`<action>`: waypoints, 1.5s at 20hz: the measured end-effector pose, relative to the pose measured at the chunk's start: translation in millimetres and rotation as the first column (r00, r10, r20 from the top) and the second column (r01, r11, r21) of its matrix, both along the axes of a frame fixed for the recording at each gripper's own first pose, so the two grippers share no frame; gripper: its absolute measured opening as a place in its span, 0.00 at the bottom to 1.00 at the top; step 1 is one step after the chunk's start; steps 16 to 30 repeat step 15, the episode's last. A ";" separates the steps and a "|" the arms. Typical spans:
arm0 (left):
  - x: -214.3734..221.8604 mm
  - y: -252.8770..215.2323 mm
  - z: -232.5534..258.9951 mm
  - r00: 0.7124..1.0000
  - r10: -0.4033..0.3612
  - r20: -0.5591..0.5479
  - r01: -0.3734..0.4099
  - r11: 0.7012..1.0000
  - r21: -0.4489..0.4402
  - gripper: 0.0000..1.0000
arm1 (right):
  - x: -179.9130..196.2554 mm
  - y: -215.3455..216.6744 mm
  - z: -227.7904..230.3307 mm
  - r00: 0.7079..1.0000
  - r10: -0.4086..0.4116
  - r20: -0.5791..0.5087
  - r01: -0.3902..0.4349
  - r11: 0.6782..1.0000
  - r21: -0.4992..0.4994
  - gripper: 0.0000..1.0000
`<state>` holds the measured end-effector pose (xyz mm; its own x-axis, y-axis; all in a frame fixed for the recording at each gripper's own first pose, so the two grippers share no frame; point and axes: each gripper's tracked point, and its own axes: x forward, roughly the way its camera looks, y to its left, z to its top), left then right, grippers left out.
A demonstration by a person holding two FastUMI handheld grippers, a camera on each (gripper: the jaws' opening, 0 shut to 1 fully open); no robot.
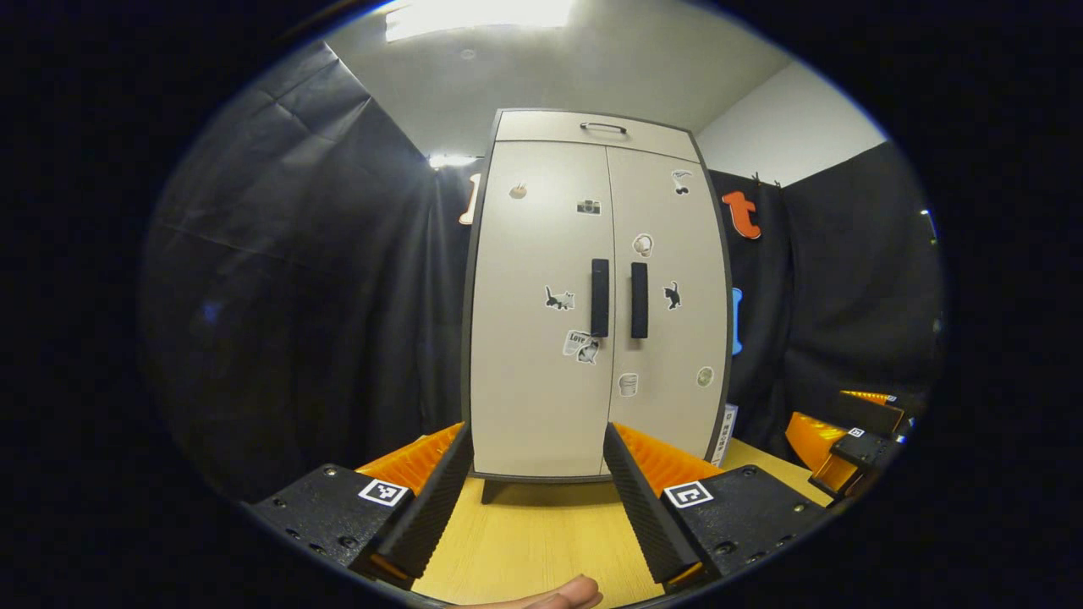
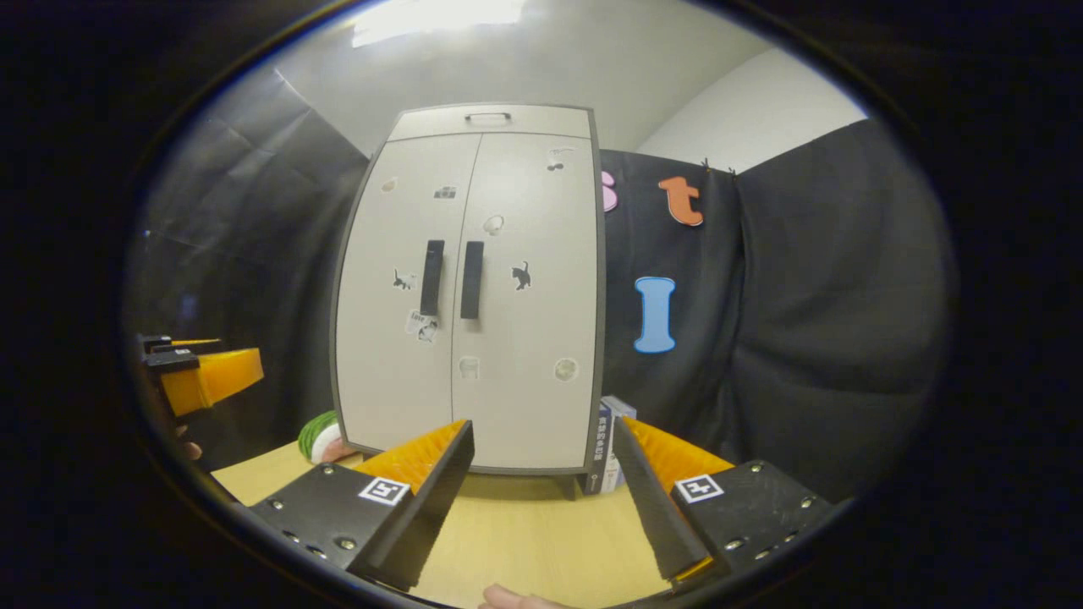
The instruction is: Grab one shoe with the right hand and put it into the shoe cabinet, grab the other shoe with the left hand and put it into the shoe cabinet; then close the right door with the right hand and the left door with the left hand.
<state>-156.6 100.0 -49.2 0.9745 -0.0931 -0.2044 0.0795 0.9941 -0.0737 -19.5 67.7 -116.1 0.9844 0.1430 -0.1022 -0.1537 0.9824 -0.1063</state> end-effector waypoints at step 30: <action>10.3 -32.0 -6.0 1.000 -0.016 0.022 0.016 1.000 -0.016 0.94 | -1.2 -46.2 6.9 0.999 -0.048 0.024 0.046 0.996 0.076 0.98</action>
